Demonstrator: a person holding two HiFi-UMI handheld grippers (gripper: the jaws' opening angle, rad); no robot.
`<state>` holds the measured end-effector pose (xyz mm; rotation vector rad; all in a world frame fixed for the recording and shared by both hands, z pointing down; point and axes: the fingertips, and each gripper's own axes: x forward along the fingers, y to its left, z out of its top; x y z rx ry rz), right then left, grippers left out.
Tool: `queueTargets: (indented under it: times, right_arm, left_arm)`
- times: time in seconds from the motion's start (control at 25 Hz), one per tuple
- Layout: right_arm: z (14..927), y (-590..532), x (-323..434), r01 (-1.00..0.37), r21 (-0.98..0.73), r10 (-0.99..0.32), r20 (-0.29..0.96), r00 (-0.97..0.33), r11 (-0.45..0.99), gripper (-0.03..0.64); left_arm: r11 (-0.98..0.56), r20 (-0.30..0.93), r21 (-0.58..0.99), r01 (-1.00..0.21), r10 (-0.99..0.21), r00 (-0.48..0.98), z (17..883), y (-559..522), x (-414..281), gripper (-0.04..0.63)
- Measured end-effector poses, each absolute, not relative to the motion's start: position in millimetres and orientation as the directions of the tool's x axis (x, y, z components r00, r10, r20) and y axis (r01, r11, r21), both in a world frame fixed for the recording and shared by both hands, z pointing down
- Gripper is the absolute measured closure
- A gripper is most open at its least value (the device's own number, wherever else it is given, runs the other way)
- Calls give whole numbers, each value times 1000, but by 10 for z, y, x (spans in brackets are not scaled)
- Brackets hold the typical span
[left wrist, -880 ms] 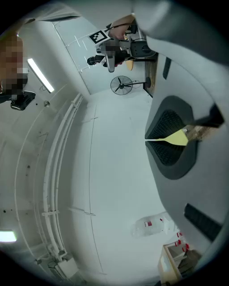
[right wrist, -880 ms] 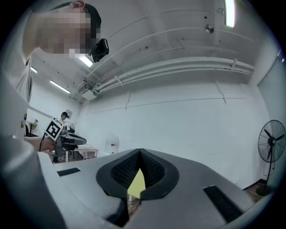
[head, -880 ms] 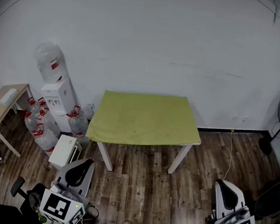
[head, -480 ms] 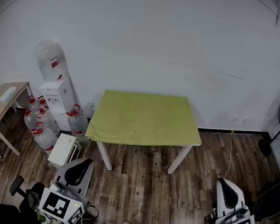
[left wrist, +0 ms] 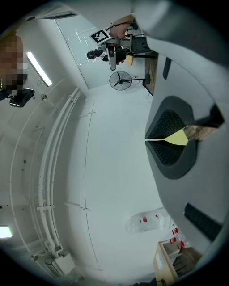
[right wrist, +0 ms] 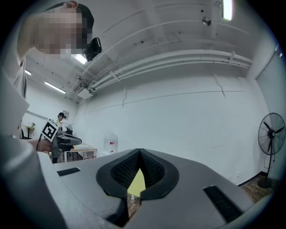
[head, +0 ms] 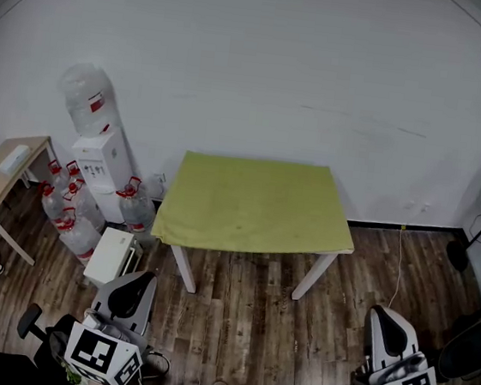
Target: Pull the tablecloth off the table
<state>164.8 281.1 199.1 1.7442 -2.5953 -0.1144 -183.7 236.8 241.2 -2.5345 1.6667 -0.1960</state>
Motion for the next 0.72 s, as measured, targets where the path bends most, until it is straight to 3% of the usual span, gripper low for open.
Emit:
queueTargets:
  times: [0.16, 0.2, 0.24, 0.28, 0.72]
  right_arm:
    - [1912, 2651, 1614, -948, 54, -943, -98, -318, 314, 565]
    - [1897, 2609, 1604, -952, 48, -946, -112, -306, 302, 448]
    - [1899, 2570, 1595, -955, 45, -948, -118, -296, 293, 347]
    - [1915, 2534, 1588, -957, 45, -950, -118, -289, 286, 341]
    - [2206, 1936, 1636, -965, 54, -963, -62, -261, 258, 337]
  left_arm:
    - [-354, 10, -136, -925, -935, 356, 2405, 2219, -2059, 566]
    - [-348, 1, -129, -928, -936, 351, 2405, 2174, -2097, 521]
    - [-350, -2, -127, -928, -936, 353, 2418, 2135, -2123, 359]
    - [-355, 2, -130, -926, -934, 357, 2441, 2100, -2143, 337]
    - [-326, 31, -130, -936, -945, 325, 2659, 1584, -2371, 337]
